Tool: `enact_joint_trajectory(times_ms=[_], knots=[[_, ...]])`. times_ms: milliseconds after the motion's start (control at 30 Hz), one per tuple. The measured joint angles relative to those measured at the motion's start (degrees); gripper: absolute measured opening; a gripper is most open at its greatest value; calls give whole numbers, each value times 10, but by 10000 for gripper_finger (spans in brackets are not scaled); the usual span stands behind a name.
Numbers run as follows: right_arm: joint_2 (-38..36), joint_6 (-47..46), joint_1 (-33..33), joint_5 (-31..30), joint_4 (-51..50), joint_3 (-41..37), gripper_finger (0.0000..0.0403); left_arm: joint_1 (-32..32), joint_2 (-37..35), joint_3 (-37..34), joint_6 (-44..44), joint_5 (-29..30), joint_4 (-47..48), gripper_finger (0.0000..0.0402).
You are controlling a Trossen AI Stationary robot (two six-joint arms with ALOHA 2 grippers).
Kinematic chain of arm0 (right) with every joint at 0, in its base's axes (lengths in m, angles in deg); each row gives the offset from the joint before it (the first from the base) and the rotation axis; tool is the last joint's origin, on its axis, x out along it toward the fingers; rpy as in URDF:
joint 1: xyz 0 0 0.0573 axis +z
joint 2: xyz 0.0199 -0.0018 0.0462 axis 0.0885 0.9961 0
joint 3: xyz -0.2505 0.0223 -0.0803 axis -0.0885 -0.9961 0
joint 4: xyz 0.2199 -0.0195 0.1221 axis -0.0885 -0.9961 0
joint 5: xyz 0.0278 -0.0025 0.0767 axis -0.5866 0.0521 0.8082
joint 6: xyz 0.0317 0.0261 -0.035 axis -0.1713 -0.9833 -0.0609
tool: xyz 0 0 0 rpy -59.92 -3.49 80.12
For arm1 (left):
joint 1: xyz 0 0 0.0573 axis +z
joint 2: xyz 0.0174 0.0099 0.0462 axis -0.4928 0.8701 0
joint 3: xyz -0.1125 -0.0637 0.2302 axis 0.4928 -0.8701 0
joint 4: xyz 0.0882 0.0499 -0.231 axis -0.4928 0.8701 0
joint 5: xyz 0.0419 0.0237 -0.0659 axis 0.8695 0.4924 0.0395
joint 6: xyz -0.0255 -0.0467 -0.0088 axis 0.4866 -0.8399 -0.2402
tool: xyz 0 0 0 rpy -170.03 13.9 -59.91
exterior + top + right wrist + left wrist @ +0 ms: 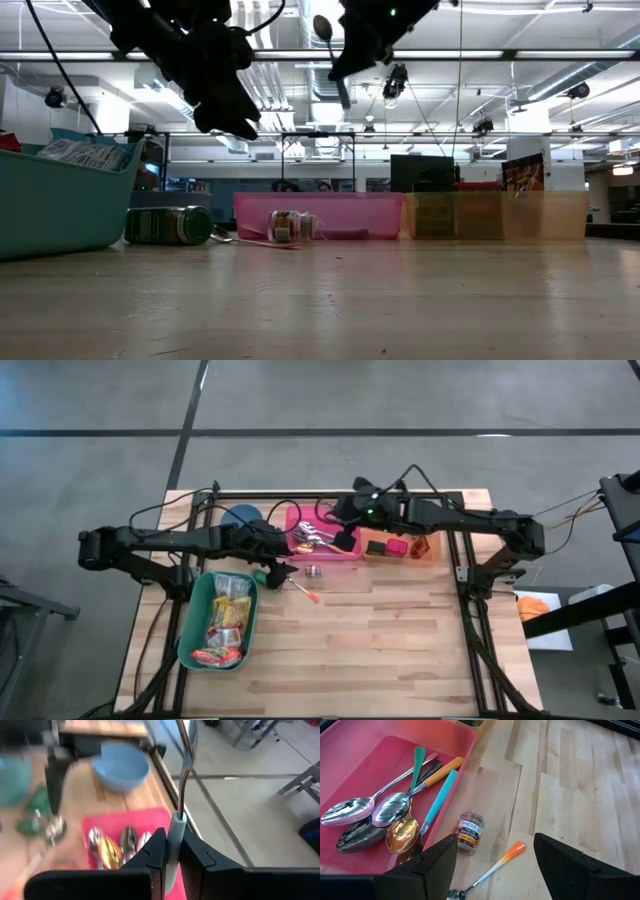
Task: Pick & Place Food Item
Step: Put the blue spoon into the pink bin
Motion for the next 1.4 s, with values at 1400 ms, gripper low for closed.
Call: enact_joint_trajectory(times_ms=[1400], knots=[[412,245,-69,152,-438,380,24,0,0,0,-2,0,15,266]])
